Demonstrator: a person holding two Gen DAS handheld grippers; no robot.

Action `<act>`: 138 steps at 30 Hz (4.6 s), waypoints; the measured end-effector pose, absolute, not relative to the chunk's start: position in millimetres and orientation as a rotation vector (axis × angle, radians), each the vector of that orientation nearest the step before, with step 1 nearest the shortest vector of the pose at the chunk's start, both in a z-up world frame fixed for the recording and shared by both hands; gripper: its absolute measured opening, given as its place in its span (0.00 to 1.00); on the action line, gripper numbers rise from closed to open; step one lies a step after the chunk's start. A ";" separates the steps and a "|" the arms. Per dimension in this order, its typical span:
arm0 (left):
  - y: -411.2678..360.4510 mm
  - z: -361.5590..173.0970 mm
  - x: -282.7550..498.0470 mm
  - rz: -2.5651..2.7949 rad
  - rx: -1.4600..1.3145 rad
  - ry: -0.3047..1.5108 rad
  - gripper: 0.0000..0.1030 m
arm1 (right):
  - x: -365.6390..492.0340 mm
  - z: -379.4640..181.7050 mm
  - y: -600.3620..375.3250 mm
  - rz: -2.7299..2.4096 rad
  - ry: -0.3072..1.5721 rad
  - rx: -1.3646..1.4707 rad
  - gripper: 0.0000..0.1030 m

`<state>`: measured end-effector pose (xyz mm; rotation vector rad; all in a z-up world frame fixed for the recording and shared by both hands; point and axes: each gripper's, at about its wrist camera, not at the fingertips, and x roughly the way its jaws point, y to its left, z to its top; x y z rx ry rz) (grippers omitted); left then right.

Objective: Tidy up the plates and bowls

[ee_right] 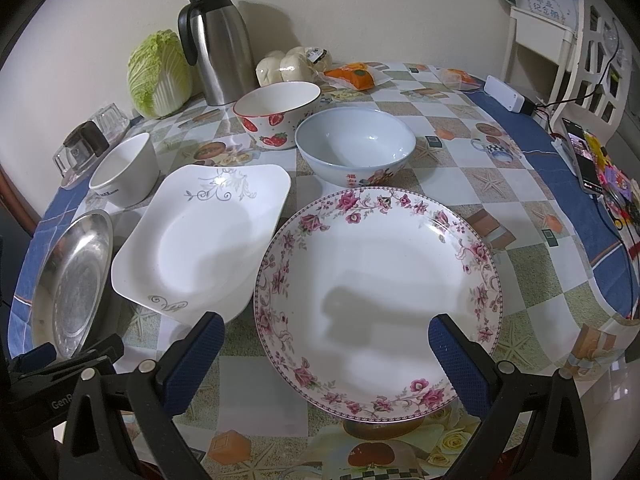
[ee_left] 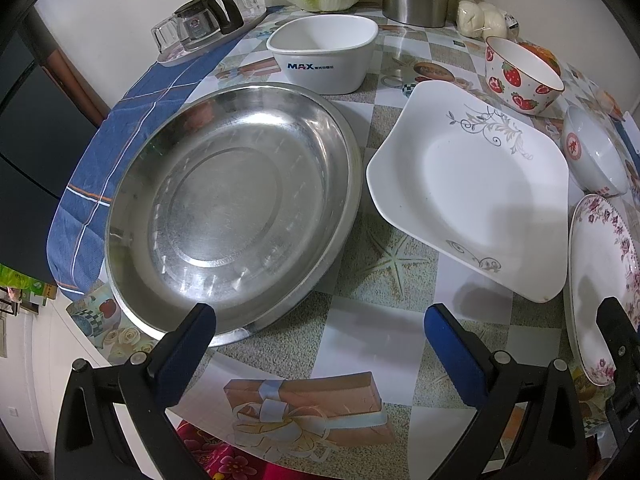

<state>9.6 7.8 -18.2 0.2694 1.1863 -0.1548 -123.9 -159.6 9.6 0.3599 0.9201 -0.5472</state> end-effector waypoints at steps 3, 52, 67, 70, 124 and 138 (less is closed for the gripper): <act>7.4 -18.1 10.0 -0.154 0.268 1.187 1.00 | -123.9 9.4 -159.3 -0.548 0.921 0.360 1.00; 193.0 -37.2 85.0 0.172 -0.205 1.107 0.83 | -33.5 -8.7 -25.9 -0.065 0.869 0.300 0.70; 205.8 -47.3 103.9 0.171 -0.214 1.069 0.37 | -5.1 -26.4 -12.0 0.021 0.905 0.304 0.24; 204.5 -46.7 108.0 0.159 -0.200 1.069 0.37 | -0.1 -31.6 -17.9 0.042 0.921 0.352 0.23; 107.3 24.9 47.2 -0.048 -0.194 0.946 0.21 | -75.9 43.6 -118.8 0.030 0.720 0.353 0.21; 43.4 17.6 35.2 -0.129 -0.086 0.999 0.21 | -92.7 23.5 -175.8 -0.071 0.766 0.427 0.21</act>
